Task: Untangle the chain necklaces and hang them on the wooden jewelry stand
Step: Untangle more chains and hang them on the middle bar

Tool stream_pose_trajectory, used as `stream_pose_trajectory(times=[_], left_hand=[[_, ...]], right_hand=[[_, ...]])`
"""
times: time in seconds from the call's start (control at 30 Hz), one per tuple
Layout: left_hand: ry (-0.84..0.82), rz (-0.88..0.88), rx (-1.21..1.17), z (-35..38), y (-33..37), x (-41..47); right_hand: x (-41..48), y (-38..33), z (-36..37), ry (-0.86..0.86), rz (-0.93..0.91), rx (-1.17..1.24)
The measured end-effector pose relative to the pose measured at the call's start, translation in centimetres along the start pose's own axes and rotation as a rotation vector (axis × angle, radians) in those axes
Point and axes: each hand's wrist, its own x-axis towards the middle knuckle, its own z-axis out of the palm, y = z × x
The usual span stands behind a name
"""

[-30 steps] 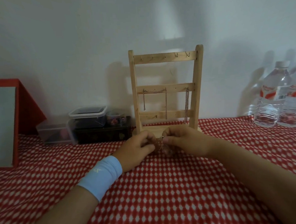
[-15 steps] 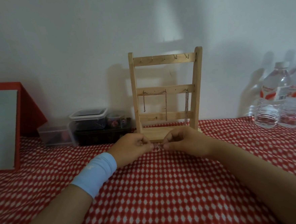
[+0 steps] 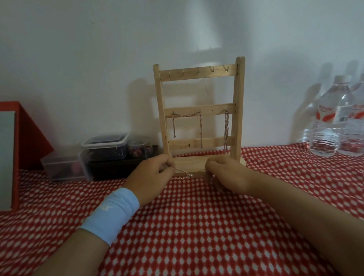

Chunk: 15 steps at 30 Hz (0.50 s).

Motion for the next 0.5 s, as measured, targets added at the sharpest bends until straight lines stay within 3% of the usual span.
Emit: stream_pose_trajectory(times=[0.1,0.23,0.4,0.5], left_hand=[[-0.063,-0.019,0.317,-1.1,-0.1,0.0],[-0.211,-0.079,0.629,-1.3,0.0,-0.2],[-0.269,-0.108,0.782,-1.1,-0.3,-0.5],[-0.223,0.021,0.821,-0.2,0.0,-0.4]], right_hand=[[0.0,0.2,0.1,0.066,-0.002,-0.006],[0.1,0.6,0.5,0.023,-0.012,-0.034],[0.1,1.0,0.2,-0.036,-0.048,-0.078],[0.1,1.0,0.2,-0.036,-0.045,-0.053]])
